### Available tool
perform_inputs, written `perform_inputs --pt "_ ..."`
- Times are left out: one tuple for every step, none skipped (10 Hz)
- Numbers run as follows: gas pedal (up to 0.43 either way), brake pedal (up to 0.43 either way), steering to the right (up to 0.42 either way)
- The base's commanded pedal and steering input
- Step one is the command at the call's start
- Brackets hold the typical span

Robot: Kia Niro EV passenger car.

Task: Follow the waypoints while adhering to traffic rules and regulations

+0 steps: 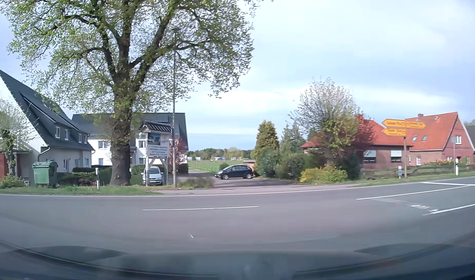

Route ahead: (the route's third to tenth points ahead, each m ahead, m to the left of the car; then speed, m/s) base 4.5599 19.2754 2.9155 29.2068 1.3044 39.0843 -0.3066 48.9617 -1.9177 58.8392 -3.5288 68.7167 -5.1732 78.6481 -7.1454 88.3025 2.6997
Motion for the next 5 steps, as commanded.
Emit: perform_inputs --pt "0.358 0.0 -0.744" --pt "0.37 0.0 -0.743" --pt "0.37 0.0 -0.737" --pt "0.37 0.0 -0.73" --pt "0.37 0.0 -0.722"
